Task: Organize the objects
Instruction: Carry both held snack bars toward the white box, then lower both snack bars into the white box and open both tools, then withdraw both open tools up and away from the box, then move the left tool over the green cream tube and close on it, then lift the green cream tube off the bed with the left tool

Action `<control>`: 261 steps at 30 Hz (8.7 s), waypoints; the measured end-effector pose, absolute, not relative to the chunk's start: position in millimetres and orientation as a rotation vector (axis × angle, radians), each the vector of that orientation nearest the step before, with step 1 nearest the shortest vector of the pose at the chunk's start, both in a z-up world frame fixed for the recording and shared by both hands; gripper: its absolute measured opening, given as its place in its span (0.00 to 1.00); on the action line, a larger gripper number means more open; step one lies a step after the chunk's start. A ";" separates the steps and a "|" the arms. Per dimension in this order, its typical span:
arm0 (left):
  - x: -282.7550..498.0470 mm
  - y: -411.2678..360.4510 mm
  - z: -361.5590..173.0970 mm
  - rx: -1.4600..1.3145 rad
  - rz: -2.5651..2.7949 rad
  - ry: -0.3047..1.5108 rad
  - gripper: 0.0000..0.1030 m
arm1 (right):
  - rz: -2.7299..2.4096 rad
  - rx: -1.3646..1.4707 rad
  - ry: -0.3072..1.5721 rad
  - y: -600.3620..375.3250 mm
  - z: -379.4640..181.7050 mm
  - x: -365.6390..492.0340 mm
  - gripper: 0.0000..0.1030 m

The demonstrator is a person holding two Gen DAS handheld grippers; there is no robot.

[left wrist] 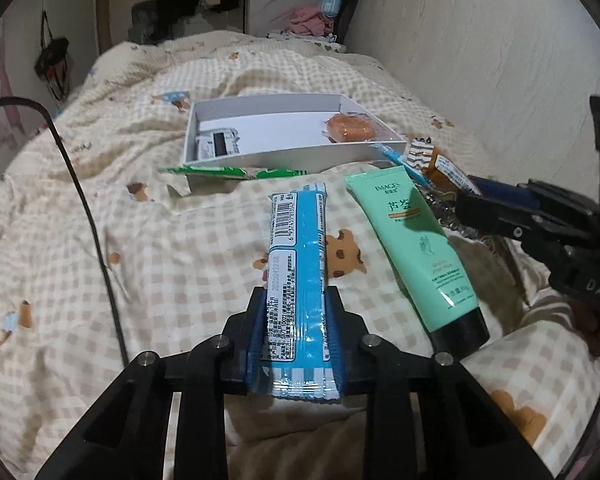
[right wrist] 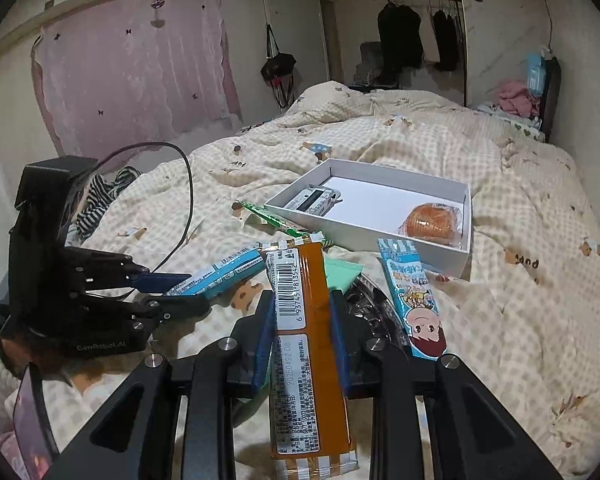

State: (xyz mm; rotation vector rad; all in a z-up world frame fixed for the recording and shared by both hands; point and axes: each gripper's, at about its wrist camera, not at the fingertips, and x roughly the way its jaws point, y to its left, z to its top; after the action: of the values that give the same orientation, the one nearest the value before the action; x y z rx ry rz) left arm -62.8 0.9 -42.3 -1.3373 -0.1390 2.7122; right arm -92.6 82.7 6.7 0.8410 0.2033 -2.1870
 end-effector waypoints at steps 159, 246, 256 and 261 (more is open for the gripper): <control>-118.9 9.6 52.5 -0.970 2.887 -0.244 0.77 | -2.298 0.605 -0.155 120.3 102.9 -132.2 0.86; -144.3 34.5 -28.6 -1.715 2.247 -0.467 0.65 | -2.375 0.616 -0.279 163.7 28.0 -91.5 1.00; -141.5 45.6 -32.1 -1.751 2.240 -0.406 0.56 | -2.378 0.614 -0.280 165.1 28.3 -91.2 1.00; -146.4 45.6 -34.8 -1.751 2.213 -0.419 0.56 | -2.374 0.633 -0.279 163.3 27.4 -91.4 1.00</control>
State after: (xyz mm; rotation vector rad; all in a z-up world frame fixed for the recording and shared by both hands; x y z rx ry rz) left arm -146.4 45.6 -34.8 -1.7515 -0.4187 2.2128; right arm -91.4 163.3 27.4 0.6332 -0.2794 -2.3744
